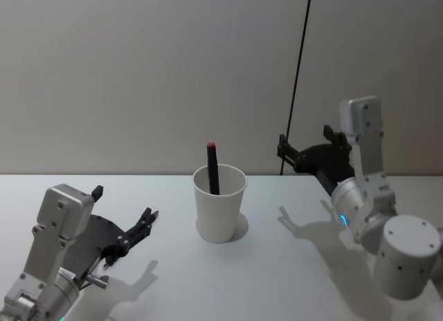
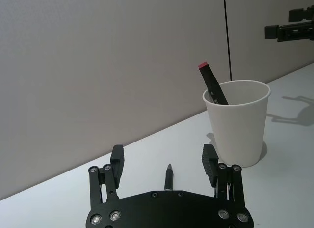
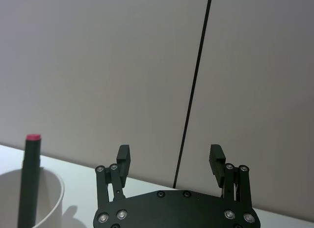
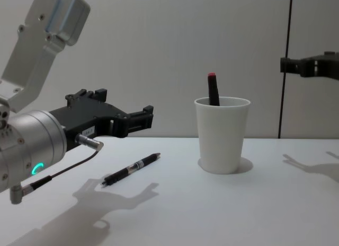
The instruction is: Place the pen into the pen holder.
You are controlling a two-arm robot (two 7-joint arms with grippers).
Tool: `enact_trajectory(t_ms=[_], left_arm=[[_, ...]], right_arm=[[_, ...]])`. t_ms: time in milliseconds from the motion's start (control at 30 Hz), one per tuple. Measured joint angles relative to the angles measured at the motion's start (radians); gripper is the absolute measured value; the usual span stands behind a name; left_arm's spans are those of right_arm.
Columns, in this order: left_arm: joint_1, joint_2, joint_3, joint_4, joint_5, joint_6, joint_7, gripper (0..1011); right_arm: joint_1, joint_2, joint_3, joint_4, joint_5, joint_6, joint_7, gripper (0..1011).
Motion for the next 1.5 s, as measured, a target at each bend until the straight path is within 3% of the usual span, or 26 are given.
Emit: enact_trajectory(t_ms=[1167,1500], left_arm=[[0.0,0.0,0.0,0.0,0.0,0.0,-0.001,1000],[0.001,0.013,-0.004,-0.006,-0.02,0.041,-0.042,1000]], right_arm=[[-0.336,0.145,-0.064,-0.267,0.175,-0.132,-0.01,1001],[-0.42,0.181,-0.079,-0.334,0.218,-0.164,-0.012,1001]])
